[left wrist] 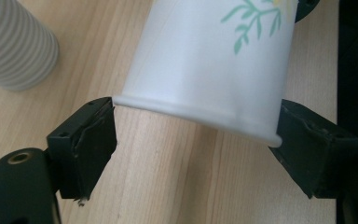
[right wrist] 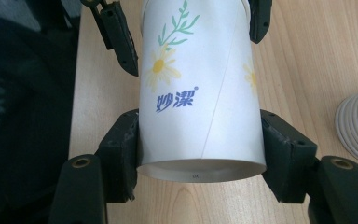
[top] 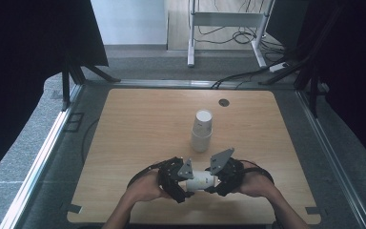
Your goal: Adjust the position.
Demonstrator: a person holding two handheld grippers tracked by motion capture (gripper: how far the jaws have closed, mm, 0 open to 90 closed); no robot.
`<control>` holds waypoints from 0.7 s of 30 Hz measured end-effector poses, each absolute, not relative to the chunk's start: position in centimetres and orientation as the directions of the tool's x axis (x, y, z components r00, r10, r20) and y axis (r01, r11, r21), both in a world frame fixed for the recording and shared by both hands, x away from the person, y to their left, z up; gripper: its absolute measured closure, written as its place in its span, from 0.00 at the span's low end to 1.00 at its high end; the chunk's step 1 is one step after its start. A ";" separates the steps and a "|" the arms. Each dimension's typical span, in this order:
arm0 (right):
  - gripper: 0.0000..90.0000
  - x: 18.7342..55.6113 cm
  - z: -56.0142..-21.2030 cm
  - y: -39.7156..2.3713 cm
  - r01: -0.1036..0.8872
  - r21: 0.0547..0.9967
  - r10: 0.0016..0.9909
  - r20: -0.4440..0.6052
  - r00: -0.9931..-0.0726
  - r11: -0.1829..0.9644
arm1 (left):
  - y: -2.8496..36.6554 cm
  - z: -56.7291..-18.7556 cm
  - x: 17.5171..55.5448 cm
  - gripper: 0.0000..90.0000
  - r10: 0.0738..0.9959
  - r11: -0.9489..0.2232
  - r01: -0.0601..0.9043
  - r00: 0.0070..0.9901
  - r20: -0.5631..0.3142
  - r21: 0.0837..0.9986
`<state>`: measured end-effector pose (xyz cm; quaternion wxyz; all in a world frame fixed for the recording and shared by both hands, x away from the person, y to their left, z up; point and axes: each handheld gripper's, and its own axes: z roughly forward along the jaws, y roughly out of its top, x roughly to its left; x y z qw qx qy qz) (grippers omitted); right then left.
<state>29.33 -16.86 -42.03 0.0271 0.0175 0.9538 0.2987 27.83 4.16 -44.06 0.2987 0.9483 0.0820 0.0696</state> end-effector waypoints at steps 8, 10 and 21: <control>0.41 29.7 -42.0 -18.2 0.055 0.659 0.089 -0.018 -0.996 0.751 | 5.8 -43.9 28.5 0.16 0.230 -0.695 0.151 0.973 0.019 0.703; 0.41 29.8 -42.0 -18.6 0.059 0.679 0.099 -0.020 -0.995 0.732 | 6.2 -43.8 28.7 0.16 0.232 -0.664 0.154 0.973 0.006 0.732; 0.41 29.8 -42.9 -19.9 0.050 0.751 0.105 -0.026 -0.994 0.658 | 7.1 -44.3 29.1 0.16 0.212 -0.554 0.168 0.976 -0.056 0.815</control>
